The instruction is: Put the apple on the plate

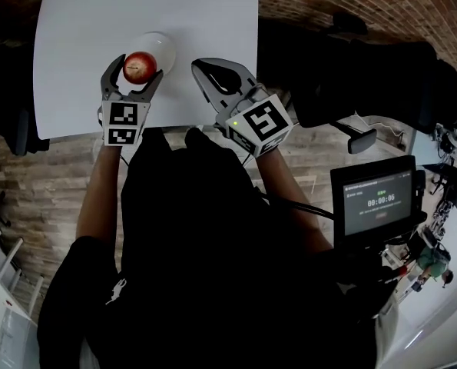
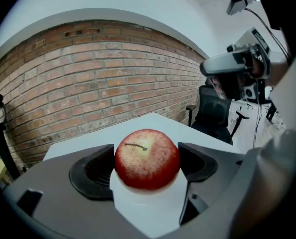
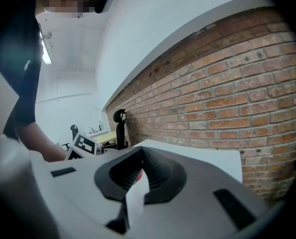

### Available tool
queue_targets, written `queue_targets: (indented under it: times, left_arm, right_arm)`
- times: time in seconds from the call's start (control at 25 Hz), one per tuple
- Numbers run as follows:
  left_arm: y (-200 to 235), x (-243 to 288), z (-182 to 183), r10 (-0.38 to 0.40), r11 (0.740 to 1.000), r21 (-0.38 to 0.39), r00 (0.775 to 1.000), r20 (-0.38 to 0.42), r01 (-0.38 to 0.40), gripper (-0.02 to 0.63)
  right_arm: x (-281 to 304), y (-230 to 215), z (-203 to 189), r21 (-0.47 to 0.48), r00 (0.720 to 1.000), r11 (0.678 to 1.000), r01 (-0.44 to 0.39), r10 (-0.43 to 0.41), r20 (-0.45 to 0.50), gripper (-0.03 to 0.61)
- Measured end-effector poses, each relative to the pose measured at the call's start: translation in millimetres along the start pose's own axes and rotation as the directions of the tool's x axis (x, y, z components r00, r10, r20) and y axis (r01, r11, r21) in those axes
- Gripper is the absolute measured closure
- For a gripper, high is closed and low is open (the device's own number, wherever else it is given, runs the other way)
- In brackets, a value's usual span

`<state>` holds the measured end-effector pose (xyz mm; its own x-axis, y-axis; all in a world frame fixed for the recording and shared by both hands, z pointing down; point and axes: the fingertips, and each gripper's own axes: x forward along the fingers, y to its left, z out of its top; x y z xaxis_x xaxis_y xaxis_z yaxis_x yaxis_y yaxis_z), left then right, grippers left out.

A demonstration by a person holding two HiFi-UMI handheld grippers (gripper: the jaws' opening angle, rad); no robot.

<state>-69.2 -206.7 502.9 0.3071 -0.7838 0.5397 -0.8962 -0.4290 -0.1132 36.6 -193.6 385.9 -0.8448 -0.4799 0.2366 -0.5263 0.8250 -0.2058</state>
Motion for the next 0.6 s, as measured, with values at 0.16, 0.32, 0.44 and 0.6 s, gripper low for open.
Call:
queue_targets:
  times: [0.16,0.32,0.44,0.6]
  left_arm:
    - [3.6,30.9,-15.9,-0.047,0.998,0.031,0.999,-0.026,0.048,0.212]
    - [21.8,30.8,-42.4,-0.079,0.996,0.038,0.996,-0.033,0.080,0.212]
    - [31.3,31.4,-57.9,-0.110,0.993,0.042,0.993,-0.039,0.112,0.212]
    - [24.7,51.5,-60.8,-0.141,0.988,0.053,0.989,-0.045,0.144,0.212]
  right_arm:
    - [7.3,-8.7,0.9,-0.009,0.998,0.999,0.054,-0.054,-0.027,0.575]
    - [17.3,9.2,-0.4,-0.002,0.989,0.990,0.141,-0.141,-0.047,0.575]
    - [24.8,20.9,-3.9,0.005,0.980,0.982,0.191,-0.190,-0.066,0.575]
    - [20.4,13.1,-8.4,0.022,0.969,0.972,0.236,-0.233,-0.076,0.575]
